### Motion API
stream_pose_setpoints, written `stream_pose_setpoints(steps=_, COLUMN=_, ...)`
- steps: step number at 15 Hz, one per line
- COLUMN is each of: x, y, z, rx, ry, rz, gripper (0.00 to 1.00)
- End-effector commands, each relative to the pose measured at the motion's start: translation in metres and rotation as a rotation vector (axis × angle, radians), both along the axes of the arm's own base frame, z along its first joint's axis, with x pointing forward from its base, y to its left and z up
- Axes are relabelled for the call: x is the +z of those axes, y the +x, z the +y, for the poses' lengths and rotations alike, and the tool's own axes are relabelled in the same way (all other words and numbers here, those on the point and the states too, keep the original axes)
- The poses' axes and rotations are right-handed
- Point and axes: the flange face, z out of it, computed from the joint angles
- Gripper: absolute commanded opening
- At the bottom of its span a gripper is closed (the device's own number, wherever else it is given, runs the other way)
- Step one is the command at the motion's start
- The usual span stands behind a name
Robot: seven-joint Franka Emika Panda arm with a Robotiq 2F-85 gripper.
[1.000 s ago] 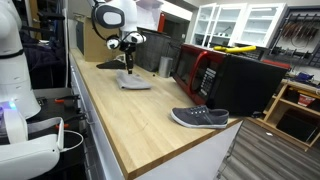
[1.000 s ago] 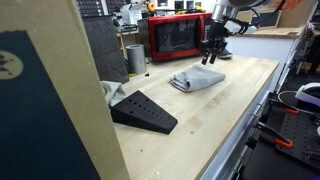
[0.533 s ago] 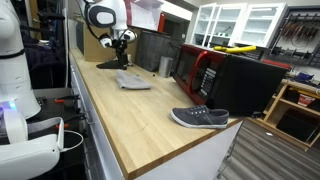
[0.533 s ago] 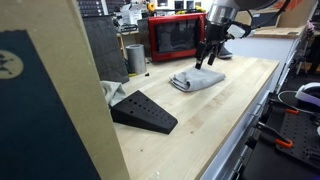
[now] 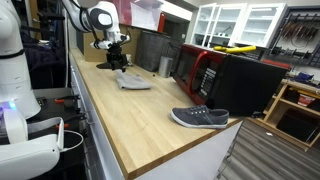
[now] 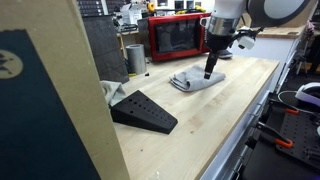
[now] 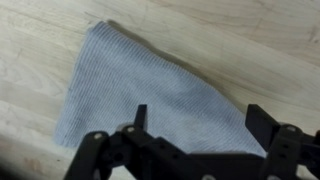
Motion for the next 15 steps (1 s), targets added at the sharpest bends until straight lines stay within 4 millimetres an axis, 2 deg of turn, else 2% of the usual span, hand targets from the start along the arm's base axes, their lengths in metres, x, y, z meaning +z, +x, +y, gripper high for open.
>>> stream_pose_setpoints(steps=1, x=-0.007, y=-0.002, z=0.009, rx=0.17, ry=-0.117, rz=-0.018, gripper=1.0)
stream_pose_setpoints(steps=8, x=-0.029, y=-0.004, z=0.043, rx=0.538, ry=-0.35, rz=-0.114, gripper=1.0)
stream_pose_setpoints(steps=12, x=-0.045, y=0.001, z=0.066, rx=0.625, ry=-0.355, rz=-0.171, gripper=1.0)
stream_pose_setpoints(steps=15, x=-0.065, y=0.005, z=0.072, rx=0.64, ry=-0.339, rz=-0.163, gripper=1.0)
